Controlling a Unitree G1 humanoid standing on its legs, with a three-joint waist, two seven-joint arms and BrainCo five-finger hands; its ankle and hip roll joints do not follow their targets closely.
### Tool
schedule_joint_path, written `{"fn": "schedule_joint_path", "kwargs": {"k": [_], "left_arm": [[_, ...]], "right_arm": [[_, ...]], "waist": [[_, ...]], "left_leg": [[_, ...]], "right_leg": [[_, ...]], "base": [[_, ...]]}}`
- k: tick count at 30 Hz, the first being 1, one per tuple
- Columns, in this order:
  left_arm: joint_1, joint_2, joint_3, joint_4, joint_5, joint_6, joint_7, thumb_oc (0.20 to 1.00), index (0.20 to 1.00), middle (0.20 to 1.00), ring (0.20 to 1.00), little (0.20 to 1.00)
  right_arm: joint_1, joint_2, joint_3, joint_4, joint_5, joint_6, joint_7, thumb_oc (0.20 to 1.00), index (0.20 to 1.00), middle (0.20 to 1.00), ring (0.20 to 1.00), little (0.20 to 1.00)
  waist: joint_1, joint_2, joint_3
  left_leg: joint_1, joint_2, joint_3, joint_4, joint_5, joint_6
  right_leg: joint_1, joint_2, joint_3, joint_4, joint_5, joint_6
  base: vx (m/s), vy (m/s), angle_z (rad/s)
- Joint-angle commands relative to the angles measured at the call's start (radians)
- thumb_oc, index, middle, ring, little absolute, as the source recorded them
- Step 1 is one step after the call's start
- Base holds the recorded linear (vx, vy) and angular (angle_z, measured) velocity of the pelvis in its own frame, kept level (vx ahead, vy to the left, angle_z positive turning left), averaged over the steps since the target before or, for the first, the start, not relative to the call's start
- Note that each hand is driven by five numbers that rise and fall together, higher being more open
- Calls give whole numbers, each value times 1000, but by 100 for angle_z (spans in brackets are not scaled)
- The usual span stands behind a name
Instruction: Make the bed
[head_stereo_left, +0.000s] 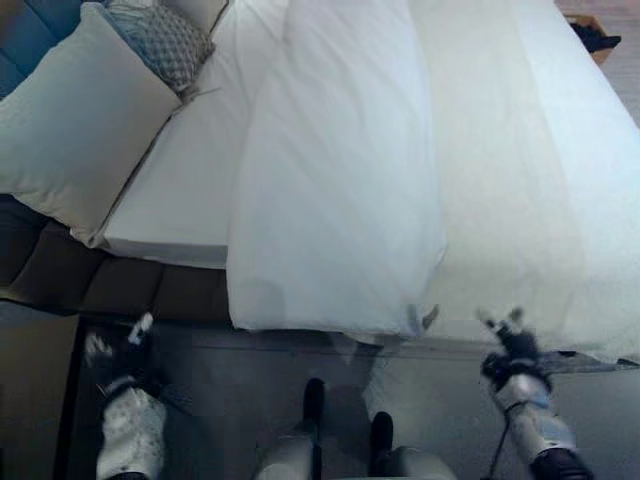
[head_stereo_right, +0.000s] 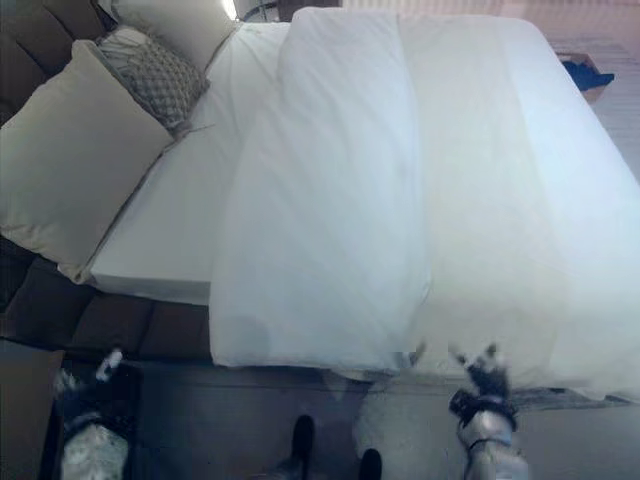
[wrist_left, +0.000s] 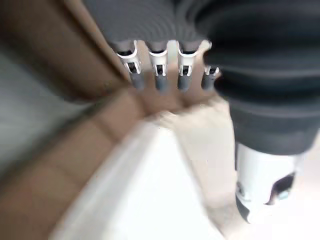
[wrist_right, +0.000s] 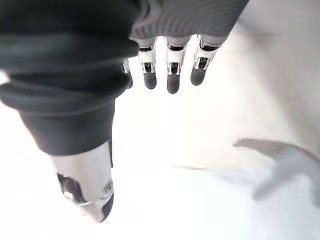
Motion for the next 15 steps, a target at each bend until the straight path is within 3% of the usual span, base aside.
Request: {"fn": "schedule_joint_path", "kwargs": {"k": [1, 3, 4, 6, 10, 12, 15], "left_arm": [[-99, 51, -69, -64, -60, -41, -172, 1000, 1000, 1000, 1000, 1000], [-140, 76, -106, -66, -62, -36, -197, 1000, 1000, 1000, 1000, 1000], [-230, 106, -199, -97, -108, -26, -240, 1000, 1000, 1000, 1000, 1000], [-334, 158, -294, -106, -209, -21, -303, 1000, 1000, 1000, 1000, 1000], [-547, 199, -425, -35, -318, -9, -344, 1000, 1000, 1000, 1000, 1000], [-657, 195, -492, -24, -375, -1, -357, 1000, 1000, 1000, 1000, 1000], [-828, 184, -554, 35, -454, -13, -346, 1000, 1000, 1000, 1000, 1000]], "right_arm": [[-78, -45, 54, -120, -7, -60, 118, 1000, 1000, 1000, 1000, 1000], [-120, -61, 67, -144, 12, -68, 135, 1000, 1000, 1000, 1000, 1000], [-200, -92, 118, -180, 45, -77, 168, 1000, 1000, 1000, 1000, 1000], [-308, -127, 198, -209, 119, -89, 204, 1000, 1000, 1000, 1000, 1000], [-481, -116, 305, -171, 248, -93, 245, 1000, 1000, 1000, 1000, 1000], [-578, -83, 361, -167, 329, -90, 273, 1000, 1000, 1000, 1000, 1000], [-750, -18, 453, -119, 432, -107, 275, 1000, 1000, 1000, 1000, 1000]], "waist": [[-9, -8, -20], [-8, -13, -12], [-10, -23, 4], [-5, -31, 20], [-4, -46, 21], [-3, -47, 29], [-6, -47, 91]], "left_leg": [[-21, -50, 15, 71, -88, 2], [-63, -56, 16, 132, -101, -3], [-131, -66, 21, 229, -119, -21], [-181, -70, 10, 286, -132, -27], [-285, -37, 46, 280, -79, -28], [-290, -39, 63, 290, -99, -8], [-309, -47, 89, 329, -156, 19]], "right_leg": [[-142, -44, 33, 84, 20, 66], [-163, -50, 28, 103, 14, 62], [-188, -65, 11, 127, 6, 56], [-223, -71, 13, 165, -7, 55], [-274, -86, 16, 196, -3, 67], [-325, -97, 31, 282, -25, 83], [-465, -134, 79, 480, -9, 128]], "base": [[-84, -90, 3], [-90, -78, 13], [-91, -77, 26], [-57, -43, 29], [46, 88, 10], [87, 225, -7], [23, 269, -29]]}}
